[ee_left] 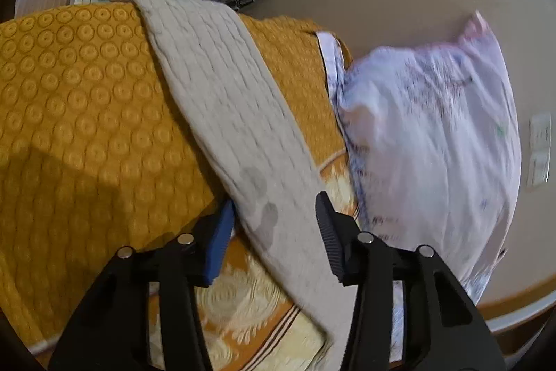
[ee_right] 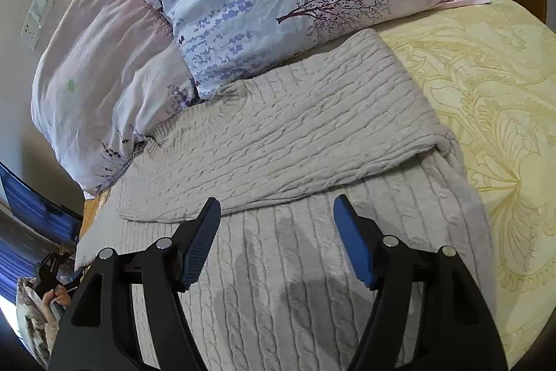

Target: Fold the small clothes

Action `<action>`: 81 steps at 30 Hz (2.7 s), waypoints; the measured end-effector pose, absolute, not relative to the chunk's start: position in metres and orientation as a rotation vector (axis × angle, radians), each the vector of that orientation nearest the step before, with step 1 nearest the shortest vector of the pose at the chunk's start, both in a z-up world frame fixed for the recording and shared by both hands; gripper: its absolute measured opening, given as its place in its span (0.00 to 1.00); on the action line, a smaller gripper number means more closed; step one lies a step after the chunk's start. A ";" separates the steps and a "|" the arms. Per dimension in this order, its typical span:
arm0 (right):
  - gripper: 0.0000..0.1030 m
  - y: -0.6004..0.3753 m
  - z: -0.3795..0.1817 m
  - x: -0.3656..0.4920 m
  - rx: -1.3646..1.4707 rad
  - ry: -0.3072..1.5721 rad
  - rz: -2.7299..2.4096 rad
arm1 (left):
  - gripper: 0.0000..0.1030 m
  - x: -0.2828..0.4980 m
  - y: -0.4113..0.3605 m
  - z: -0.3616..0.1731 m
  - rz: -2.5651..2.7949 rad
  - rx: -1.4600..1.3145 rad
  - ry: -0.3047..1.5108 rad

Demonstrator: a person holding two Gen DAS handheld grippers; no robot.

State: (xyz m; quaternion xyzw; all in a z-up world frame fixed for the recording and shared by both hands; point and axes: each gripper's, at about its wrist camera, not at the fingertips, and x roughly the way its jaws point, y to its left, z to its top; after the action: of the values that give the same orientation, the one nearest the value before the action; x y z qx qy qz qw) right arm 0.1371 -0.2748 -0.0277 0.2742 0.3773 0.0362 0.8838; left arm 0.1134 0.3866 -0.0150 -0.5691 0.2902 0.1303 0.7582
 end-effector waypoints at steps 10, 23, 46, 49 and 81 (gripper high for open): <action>0.69 -0.273 -0.027 0.137 0.575 0.777 0.104 | 0.06 0.114 0.387 -0.011 0.246 -1.271 0.573; 0.70 -0.279 -0.023 0.126 0.568 0.719 0.134 | 0.05 0.170 0.236 0.099 -0.286 -1.166 0.413; 0.69 -0.212 0.012 0.133 0.190 0.688 0.341 | 0.44 0.188 0.071 0.032 -0.372 -0.743 0.844; 0.65 -0.159 0.022 0.143 0.026 0.643 0.473 | 0.38 0.183 0.110 0.024 -0.276 -0.765 0.856; 0.08 -0.214 -0.013 0.175 0.452 0.609 0.219 | 0.20 0.181 0.155 -0.008 -0.181 -0.820 0.914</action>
State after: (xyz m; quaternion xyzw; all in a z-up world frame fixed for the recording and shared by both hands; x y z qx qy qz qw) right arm 0.1754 -0.2138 -0.0127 0.2204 0.2968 0.1069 0.9230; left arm 0.1808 0.1551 -0.0080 -0.3842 0.4282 -0.0848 0.8135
